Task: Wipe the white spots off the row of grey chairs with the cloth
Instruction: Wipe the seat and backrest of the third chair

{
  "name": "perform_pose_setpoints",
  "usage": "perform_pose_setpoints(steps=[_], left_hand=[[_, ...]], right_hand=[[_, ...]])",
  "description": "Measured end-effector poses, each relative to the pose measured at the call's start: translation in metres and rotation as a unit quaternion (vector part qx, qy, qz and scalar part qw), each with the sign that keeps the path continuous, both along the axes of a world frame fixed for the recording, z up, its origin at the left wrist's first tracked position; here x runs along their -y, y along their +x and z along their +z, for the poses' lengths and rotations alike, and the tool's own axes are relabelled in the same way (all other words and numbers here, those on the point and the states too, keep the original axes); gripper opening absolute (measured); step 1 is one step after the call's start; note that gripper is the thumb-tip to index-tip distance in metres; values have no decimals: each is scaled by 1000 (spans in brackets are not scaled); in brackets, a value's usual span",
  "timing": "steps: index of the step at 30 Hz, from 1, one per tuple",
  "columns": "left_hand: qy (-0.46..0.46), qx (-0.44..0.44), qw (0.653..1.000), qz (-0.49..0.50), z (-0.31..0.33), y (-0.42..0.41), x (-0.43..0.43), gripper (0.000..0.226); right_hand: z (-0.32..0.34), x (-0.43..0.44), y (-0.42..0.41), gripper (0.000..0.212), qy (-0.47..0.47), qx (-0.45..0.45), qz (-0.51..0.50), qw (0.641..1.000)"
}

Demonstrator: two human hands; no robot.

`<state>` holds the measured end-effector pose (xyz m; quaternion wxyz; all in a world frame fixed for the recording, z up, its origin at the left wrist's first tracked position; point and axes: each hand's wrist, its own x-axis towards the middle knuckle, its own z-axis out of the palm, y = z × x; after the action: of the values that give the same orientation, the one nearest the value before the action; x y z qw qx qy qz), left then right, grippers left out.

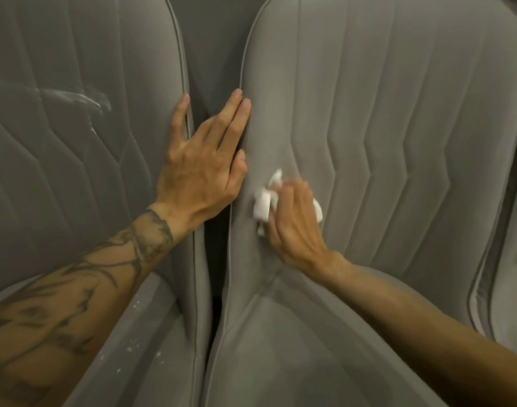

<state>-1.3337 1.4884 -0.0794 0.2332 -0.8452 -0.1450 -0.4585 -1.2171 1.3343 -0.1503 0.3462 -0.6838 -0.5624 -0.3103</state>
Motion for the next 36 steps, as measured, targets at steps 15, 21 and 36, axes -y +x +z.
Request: perform_pose_setpoints(steps=[15, 21, 36], left_hand=[[-13, -7, 1000, 12, 1, -2, 2, 65], [-13, -9, 1000, 10, 2, -2, 4, 65], [-169, -152, 974, -4, -73, -81, 81, 64]], right_hand=[[-18, -8, -30, 30, 69, -230, -40, 970], [-63, 38, -60, 21, -127, -194, 16, 973], [-80, 56, -67, 29, -359, -93, -68, 926]])
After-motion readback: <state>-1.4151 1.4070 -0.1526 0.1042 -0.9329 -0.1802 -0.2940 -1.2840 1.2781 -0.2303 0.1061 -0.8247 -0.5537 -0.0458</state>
